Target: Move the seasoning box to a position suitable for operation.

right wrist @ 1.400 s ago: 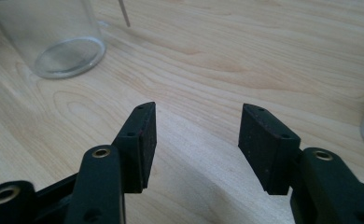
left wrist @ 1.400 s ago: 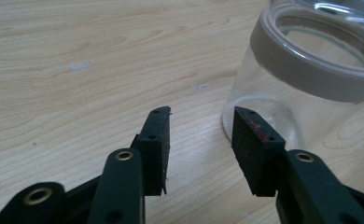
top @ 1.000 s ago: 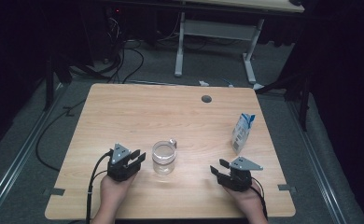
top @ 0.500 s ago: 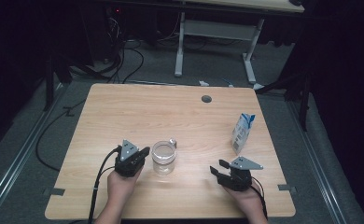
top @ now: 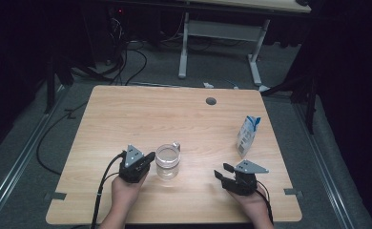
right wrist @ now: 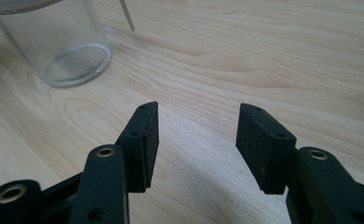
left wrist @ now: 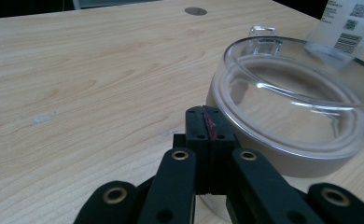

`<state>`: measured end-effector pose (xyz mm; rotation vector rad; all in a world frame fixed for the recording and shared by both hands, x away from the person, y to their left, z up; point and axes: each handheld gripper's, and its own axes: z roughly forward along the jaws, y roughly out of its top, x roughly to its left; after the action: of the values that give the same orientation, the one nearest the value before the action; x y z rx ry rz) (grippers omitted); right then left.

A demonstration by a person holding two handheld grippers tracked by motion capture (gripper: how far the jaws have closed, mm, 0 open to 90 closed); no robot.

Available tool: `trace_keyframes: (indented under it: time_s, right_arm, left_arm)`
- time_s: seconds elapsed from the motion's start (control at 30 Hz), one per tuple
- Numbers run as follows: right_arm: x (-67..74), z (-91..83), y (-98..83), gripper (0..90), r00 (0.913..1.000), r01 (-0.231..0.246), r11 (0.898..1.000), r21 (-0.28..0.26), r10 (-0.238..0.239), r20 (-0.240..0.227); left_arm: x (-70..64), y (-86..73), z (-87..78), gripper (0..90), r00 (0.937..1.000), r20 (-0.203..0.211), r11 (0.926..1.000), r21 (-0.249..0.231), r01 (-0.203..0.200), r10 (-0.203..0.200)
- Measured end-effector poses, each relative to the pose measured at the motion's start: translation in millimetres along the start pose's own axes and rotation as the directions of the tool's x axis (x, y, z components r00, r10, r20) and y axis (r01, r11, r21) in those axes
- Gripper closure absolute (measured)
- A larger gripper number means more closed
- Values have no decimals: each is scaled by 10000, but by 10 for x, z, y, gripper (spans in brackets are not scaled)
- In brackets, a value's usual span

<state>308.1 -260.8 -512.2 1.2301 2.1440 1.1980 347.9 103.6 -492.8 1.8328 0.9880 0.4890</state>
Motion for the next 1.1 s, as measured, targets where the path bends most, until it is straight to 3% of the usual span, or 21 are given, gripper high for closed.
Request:
trace_keyframes:
  time_s: [0.53, 1.1]
  right_arm:
    - [22, 9, -16, 514, 9998, 108, 9999, -73, -109, -174]
    - [17, 12, -13, 514, 9999, 53, 10000, -59, -54, -160]
  left_arm:
    - [-221, -133, -176, 900, 9996, 49, 9994, -214, -290, 291]
    - [-498, -195, -227, 899, 9939, 839, 9973, -243, -693, 711]
